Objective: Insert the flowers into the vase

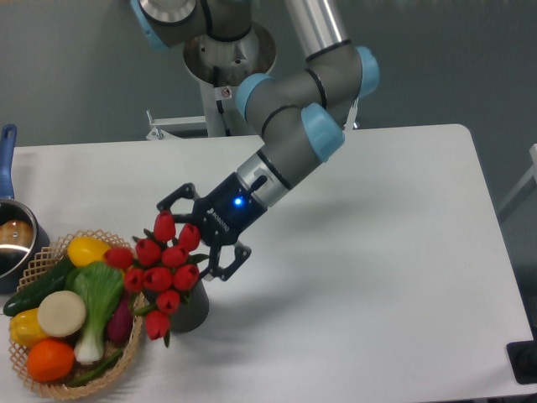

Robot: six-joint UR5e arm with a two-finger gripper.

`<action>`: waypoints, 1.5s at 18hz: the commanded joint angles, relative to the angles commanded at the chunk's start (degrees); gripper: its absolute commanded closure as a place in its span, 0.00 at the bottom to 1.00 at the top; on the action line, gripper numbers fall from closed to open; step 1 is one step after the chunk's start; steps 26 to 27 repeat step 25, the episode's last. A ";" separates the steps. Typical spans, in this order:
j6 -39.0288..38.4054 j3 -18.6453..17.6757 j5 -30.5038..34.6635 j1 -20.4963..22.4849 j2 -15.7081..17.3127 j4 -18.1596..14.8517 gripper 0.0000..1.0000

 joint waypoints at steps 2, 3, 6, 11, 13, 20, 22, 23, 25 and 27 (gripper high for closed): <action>0.00 -1.14 0.87 0.70 1.41 0.00 0.00; 0.00 -1.58 2.53 1.05 1.94 0.00 0.00; 0.00 -2.81 10.87 2.02 5.36 0.00 0.00; 1.75 -3.52 32.64 3.52 10.37 -0.09 0.00; 5.43 -3.43 44.85 4.30 10.55 -0.26 0.00; 14.13 -3.34 55.46 13.17 9.59 -2.37 0.00; 21.32 -3.78 56.33 15.99 9.50 -2.81 0.00; 24.40 -3.78 57.12 16.69 9.15 -2.99 0.00; 28.37 -3.69 59.58 19.85 7.22 -2.99 0.00; 28.37 -3.69 59.58 19.85 7.22 -2.99 0.00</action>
